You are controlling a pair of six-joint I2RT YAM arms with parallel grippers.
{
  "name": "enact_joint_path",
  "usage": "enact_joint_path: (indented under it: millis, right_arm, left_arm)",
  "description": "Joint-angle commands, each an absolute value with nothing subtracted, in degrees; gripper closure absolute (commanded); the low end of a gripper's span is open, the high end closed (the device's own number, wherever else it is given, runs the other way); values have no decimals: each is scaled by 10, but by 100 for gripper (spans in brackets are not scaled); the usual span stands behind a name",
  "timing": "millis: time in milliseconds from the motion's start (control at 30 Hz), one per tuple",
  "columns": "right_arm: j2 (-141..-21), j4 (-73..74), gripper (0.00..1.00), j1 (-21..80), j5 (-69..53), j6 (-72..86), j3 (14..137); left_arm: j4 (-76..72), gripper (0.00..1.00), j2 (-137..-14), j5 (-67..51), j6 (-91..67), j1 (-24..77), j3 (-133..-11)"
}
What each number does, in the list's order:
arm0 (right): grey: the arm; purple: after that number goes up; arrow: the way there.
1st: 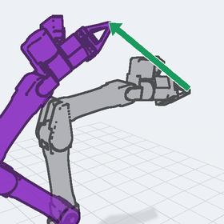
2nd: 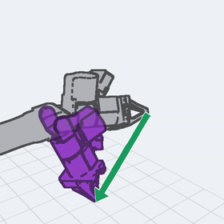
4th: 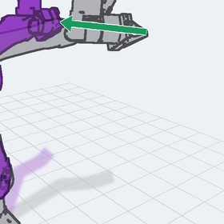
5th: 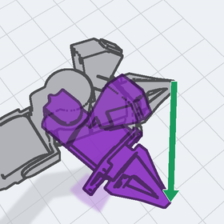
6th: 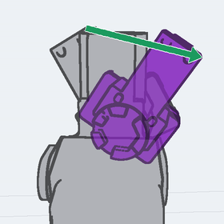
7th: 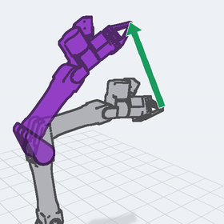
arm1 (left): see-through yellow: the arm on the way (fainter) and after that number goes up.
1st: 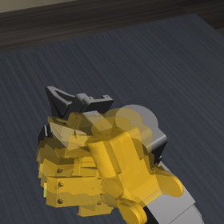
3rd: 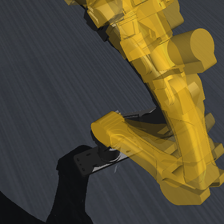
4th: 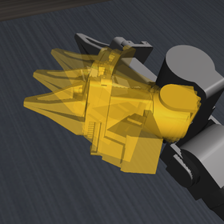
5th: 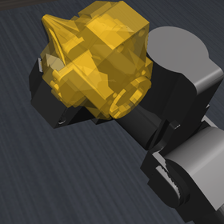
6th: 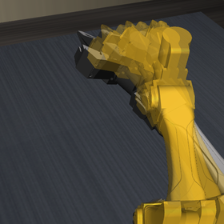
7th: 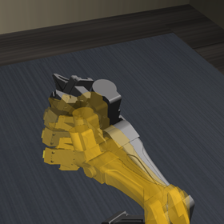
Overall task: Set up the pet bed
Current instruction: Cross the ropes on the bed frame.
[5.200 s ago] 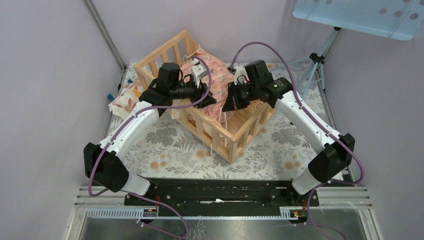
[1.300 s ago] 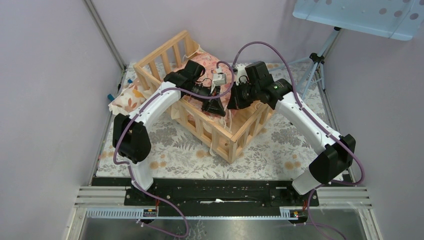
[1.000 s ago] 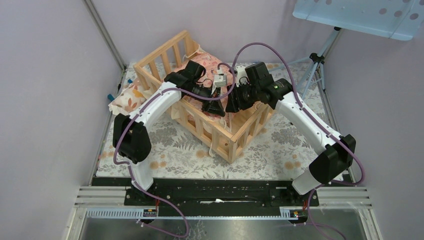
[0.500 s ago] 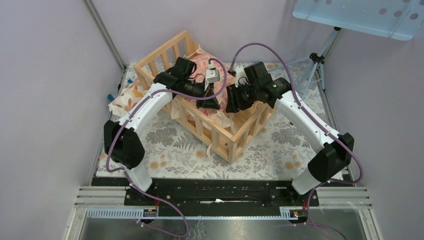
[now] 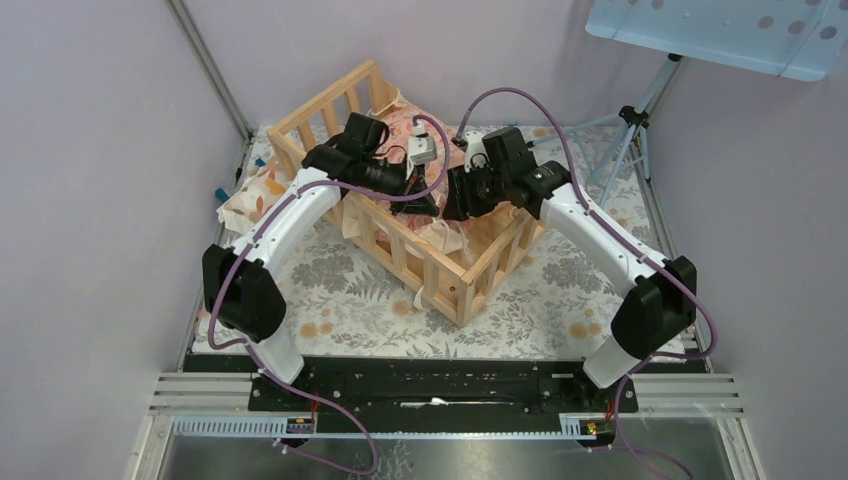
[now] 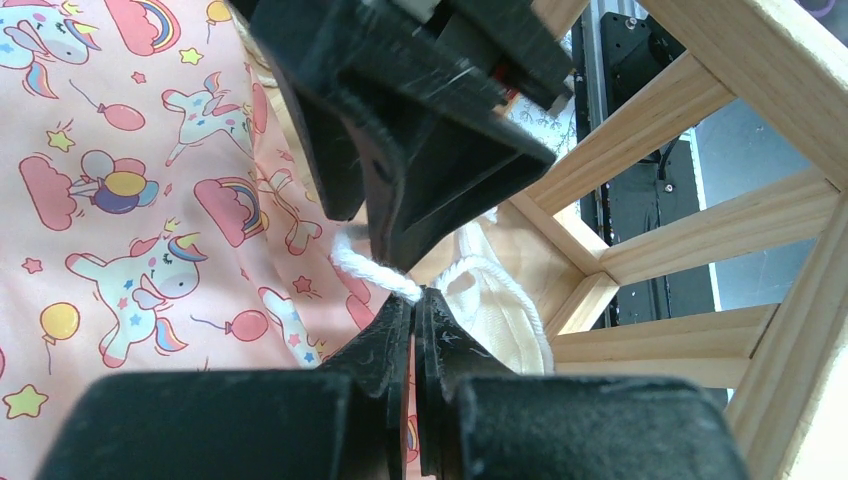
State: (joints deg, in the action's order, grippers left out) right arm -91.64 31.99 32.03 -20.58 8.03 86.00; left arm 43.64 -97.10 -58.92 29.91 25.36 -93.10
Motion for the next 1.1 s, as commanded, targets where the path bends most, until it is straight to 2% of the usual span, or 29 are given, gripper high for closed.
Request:
enact_joint_path:
  millis: [0,167,400,533,733,933,1067]
  right_arm:
    - [-942,303,53,319,-185,86,877]
    - [-956,304,61,319,-182,83,883]
    - [-949,340,91,319,-181,81,902]
    - [-941,398,98,319,-179,83,933]
    - [-937,478,100,320,-213,119,966]
    - [-938,517,100,335,-229,153,971]
    - [-928,517,100,337,-243,174,973]
  left_arm:
    - [423,100,-954,-609,310,253,-929]
    - [424,100,-954,-608,311,253,-928]
    - [430,100,-951,-581,313,253,-921]
    - [430,100,-950,-558,305,253,-919]
    - [401,100,-943,-540,280,253,-904]
    - [366,76,-931,-527,255,255,-881]
    - [350,68,-921,-516,249,258,-870]
